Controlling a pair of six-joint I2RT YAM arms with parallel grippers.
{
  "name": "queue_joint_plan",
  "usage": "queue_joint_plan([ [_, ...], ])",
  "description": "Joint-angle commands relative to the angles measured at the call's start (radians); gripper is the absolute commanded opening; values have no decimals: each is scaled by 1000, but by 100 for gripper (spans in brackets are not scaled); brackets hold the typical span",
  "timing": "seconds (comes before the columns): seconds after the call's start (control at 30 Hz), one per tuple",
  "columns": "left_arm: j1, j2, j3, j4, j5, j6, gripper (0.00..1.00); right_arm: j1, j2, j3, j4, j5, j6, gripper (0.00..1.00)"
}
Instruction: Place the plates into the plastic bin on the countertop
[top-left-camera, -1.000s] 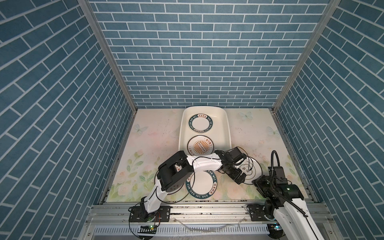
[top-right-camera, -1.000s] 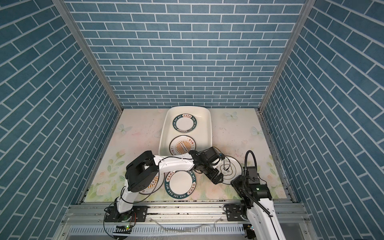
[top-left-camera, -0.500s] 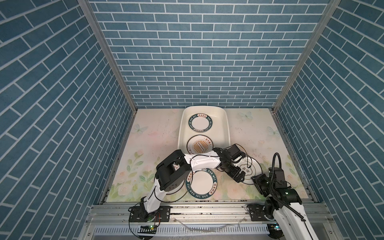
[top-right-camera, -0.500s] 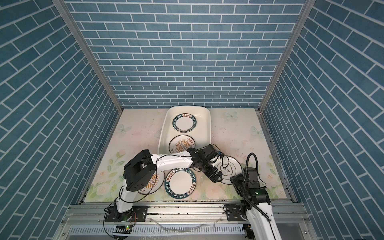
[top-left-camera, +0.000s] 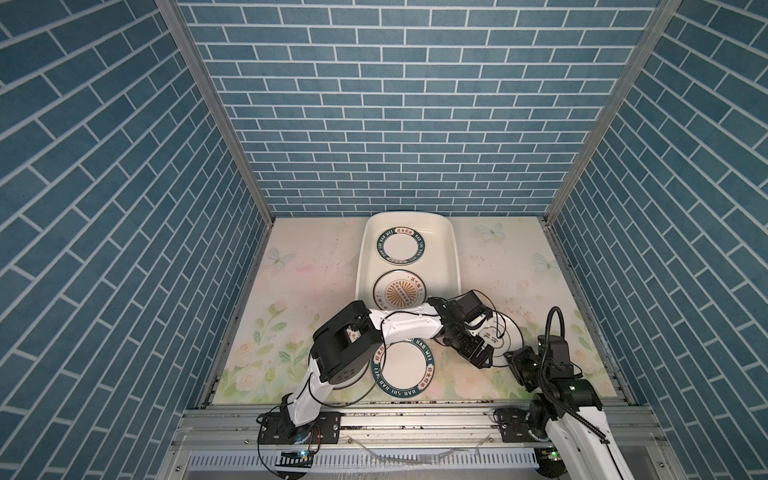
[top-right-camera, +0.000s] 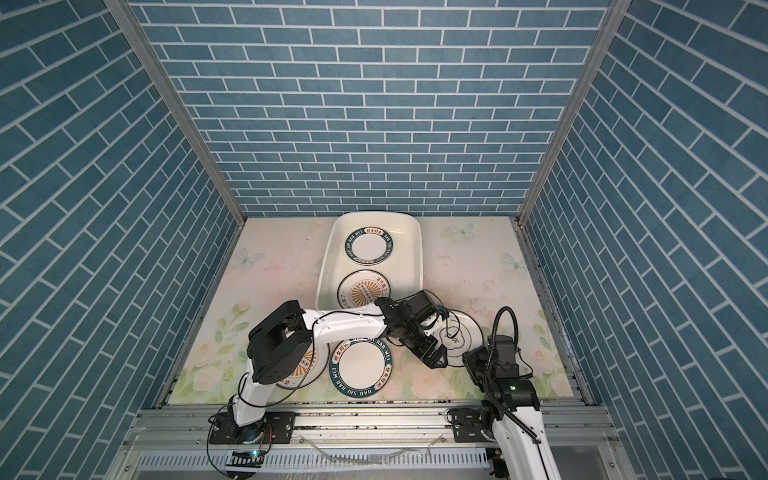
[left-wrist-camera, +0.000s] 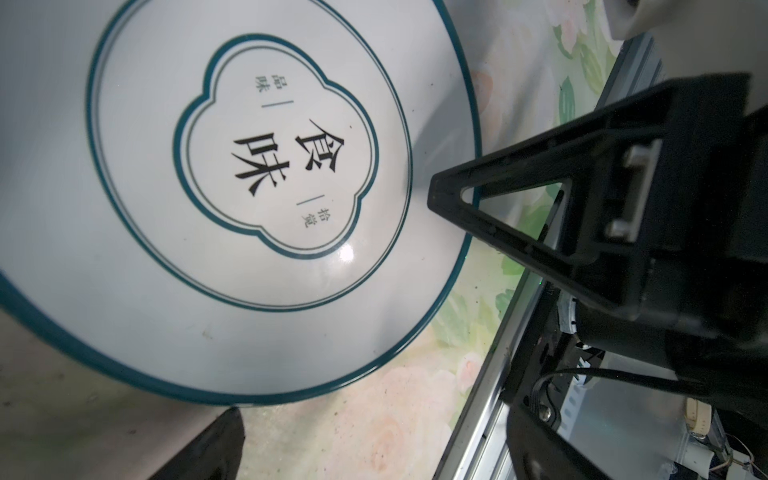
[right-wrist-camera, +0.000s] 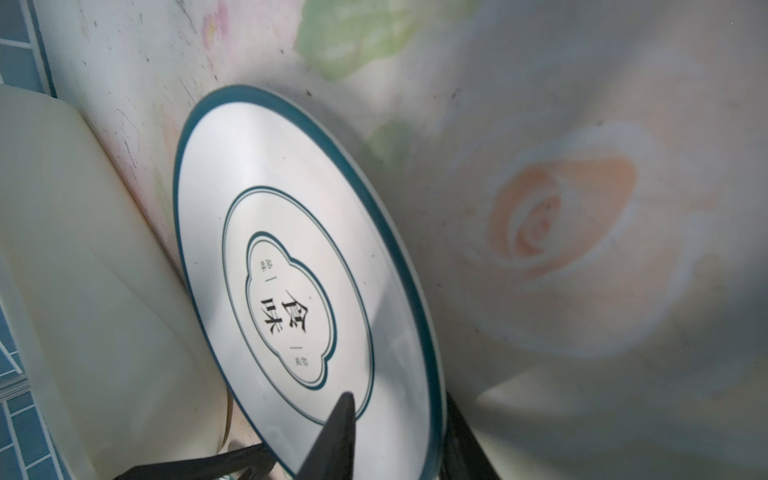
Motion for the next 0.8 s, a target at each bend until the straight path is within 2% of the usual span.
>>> queue_joint_plan([
  [0.0,-7,-31,-20,9,-2,-25,100,-7,-27,-62,-14,17,43,31],
  [0.77,-72,-136,-36,-29,-43,-36,100,-15,-75,-101,20,1,52,16],
])
